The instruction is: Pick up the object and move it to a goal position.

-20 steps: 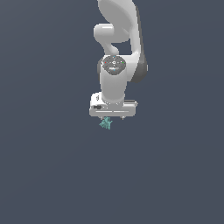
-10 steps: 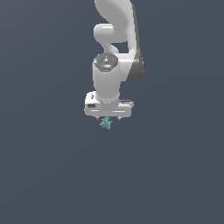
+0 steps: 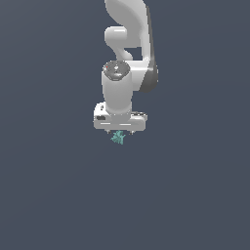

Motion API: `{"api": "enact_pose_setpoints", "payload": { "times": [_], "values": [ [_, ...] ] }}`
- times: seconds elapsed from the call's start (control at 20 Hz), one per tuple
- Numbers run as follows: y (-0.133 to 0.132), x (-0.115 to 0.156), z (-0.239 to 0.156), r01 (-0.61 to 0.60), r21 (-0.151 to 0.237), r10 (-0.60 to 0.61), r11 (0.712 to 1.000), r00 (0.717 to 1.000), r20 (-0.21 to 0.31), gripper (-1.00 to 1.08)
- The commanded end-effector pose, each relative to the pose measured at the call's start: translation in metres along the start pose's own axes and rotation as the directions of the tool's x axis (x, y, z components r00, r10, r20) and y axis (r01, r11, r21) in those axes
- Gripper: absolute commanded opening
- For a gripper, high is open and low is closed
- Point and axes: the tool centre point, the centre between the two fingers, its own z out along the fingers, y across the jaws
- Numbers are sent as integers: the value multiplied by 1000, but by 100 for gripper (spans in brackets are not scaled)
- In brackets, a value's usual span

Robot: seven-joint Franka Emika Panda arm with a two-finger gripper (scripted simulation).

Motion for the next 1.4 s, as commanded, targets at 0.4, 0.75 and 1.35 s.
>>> {"api": "enact_pose_setpoints", "payload": {
  "times": [0.4, 0.75, 1.35],
  "values": [
    [13, -29, 42, -112, 1, 112, 994, 994, -10, 100],
    [21, -50, 65, -183, 1, 183, 983, 983, -17, 100],
    [23, -56, 79, -199, 0, 199, 980, 980, -18, 100]
  ]
}}
